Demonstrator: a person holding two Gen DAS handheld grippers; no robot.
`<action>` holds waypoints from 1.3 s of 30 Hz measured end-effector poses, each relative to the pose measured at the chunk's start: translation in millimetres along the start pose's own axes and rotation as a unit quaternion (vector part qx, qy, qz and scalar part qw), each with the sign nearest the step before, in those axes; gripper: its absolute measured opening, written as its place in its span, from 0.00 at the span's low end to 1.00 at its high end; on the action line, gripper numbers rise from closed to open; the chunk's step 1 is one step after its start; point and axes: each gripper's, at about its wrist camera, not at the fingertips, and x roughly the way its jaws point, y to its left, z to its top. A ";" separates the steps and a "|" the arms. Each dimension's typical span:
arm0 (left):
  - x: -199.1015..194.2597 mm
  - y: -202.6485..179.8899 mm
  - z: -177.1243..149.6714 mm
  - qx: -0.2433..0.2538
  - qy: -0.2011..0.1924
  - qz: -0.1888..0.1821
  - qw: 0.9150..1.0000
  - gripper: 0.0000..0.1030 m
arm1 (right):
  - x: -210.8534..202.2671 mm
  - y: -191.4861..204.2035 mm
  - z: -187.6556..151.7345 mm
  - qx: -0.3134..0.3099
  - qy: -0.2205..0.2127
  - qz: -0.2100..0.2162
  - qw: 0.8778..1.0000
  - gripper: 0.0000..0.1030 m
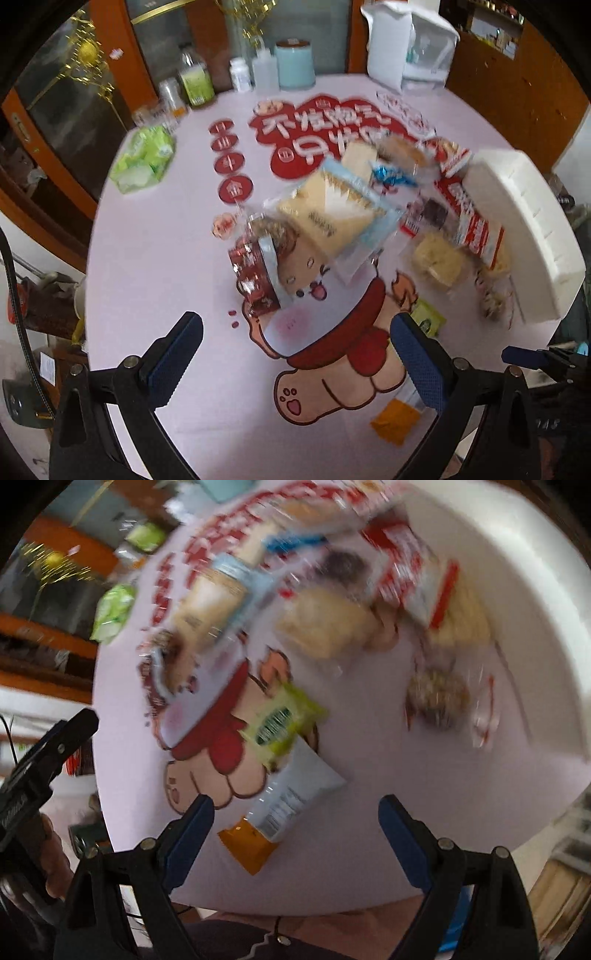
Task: Organize snacks
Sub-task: 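Grasp the orange-and-white bar with the right gripper while the left gripper reaches the green cake, then lift the orange bar with the right gripper while the left gripper grasps the green cake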
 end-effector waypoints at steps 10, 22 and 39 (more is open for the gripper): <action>60.4 -17.3 -4.3 0.031 0.055 -0.029 0.998 0.98 | 44.5 1.9 -10.5 0.040 0.038 0.000 0.998 0.88; 73.1 -44.8 2.3 0.071 0.054 -0.041 0.995 0.98 | 46.7 22.0 -7.1 -0.002 0.002 -0.068 0.998 0.42; 110.8 -113.6 -14.6 0.127 0.113 -0.080 0.982 0.98 | 0.4 -51.5 -16.3 0.008 -0.066 -0.110 0.992 0.33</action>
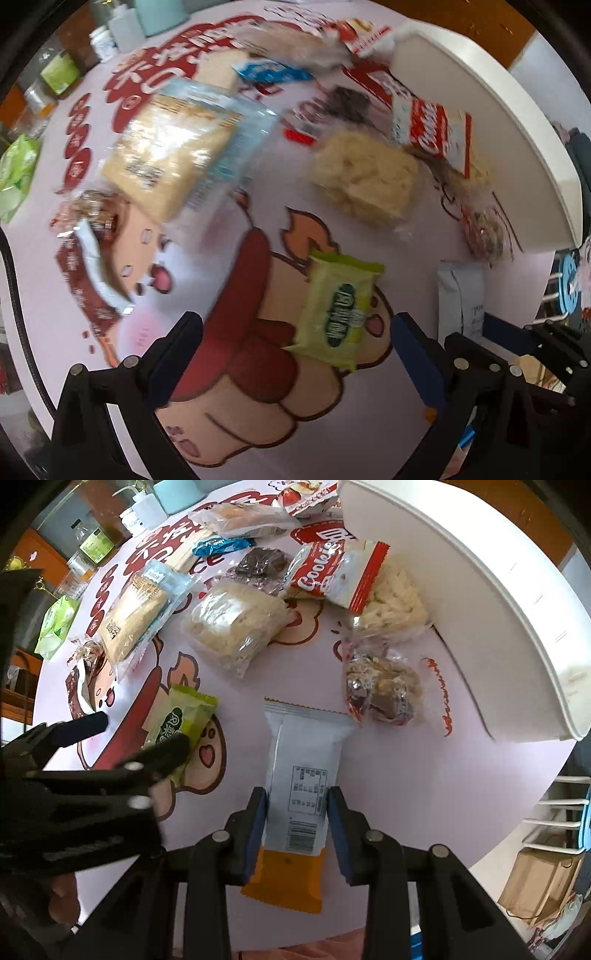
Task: Organize snacks
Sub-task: 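Lift the orange bar with the right gripper while the left gripper grasps the green cake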
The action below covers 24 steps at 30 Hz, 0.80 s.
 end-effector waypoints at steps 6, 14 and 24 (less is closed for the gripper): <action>9.2 -16.4 0.5 0.014 0.009 0.013 1.000 0.94 | 0.4 0.5 1.6 -0.008 -0.003 0.001 1.000 0.33; 23.2 -26.5 0.4 0.029 0.028 0.026 0.999 0.67 | 3.9 15.0 10.7 -0.021 -0.007 0.001 1.000 0.33; 13.2 -27.6 8.0 0.025 0.019 0.047 0.998 0.35 | -5.6 30.4 13.0 -0.052 -0.028 -0.003 0.998 0.33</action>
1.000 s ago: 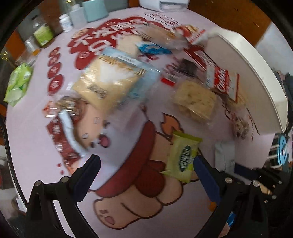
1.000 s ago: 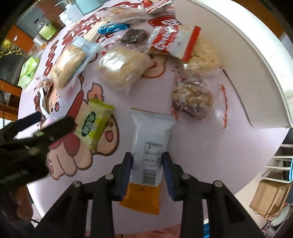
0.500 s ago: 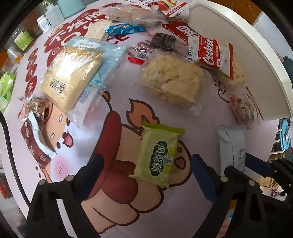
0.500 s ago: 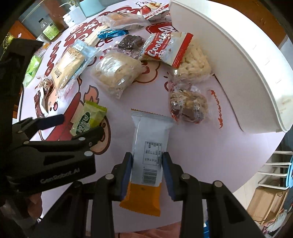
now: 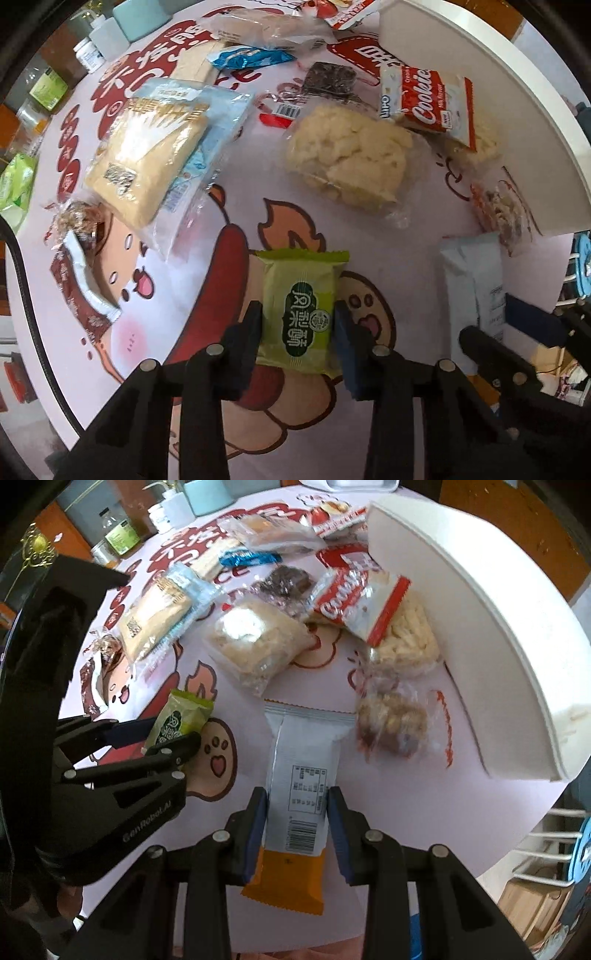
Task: Organize snacks
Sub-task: 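Lift the orange bar with the right gripper while the left gripper grasps the green cake, then drop the orange bar and green cake into the white tray with both grippers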
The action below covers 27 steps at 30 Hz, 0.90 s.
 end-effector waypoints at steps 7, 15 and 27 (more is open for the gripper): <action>-36.1 4.3 -0.9 -0.006 -0.039 0.024 0.999 0.35 | -14.5 -1.8 7.7 -0.007 -0.017 0.016 1.000 0.33; -105.2 -2.2 7.9 -0.013 -0.110 0.044 0.993 0.35 | -58.1 -17.4 31.7 -0.014 -0.075 0.035 0.996 0.33; -159.5 -62.0 49.4 -0.022 -0.175 0.044 0.983 0.35 | -128.4 -104.8 64.1 0.002 -0.162 0.029 0.986 0.33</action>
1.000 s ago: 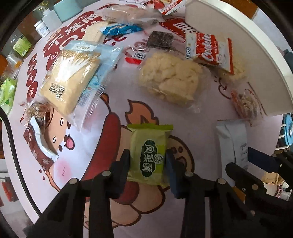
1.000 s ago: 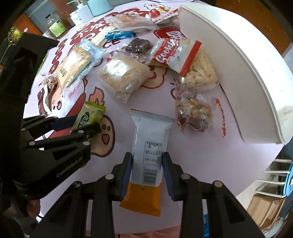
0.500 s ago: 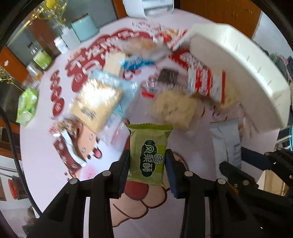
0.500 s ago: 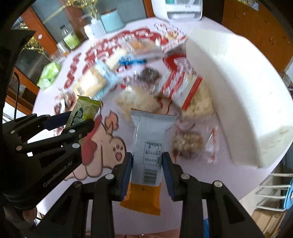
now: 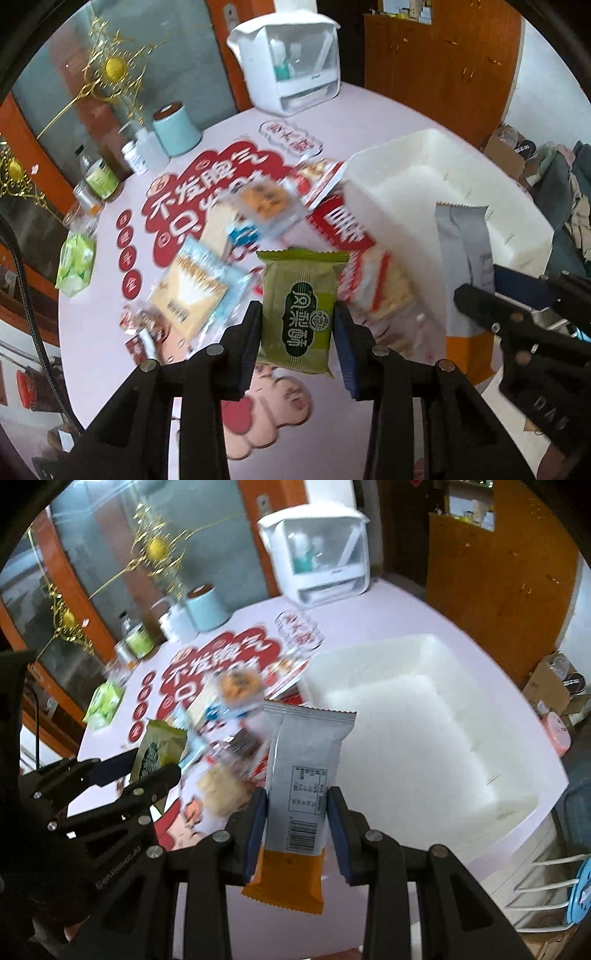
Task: Organize snacks
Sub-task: 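Drop the orange bar and green cake into the white tray with both grippers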
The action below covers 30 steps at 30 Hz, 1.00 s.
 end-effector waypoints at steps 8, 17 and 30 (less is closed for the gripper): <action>12.8 -68.9 42.0 -0.006 -0.021 -0.023 1.000 0.35 | 2.7 -82.2 25.2 0.015 -0.009 -0.040 0.999 0.33; 48.3 -135.0 79.5 -0.009 -0.018 -0.047 0.999 0.35 | 29.4 -139.1 34.2 0.008 0.012 -0.083 0.996 0.35; 70.7 -146.9 87.1 -0.045 -0.016 -0.043 0.998 0.99 | 55.5 -138.9 22.8 -0.026 0.044 -0.068 0.996 0.71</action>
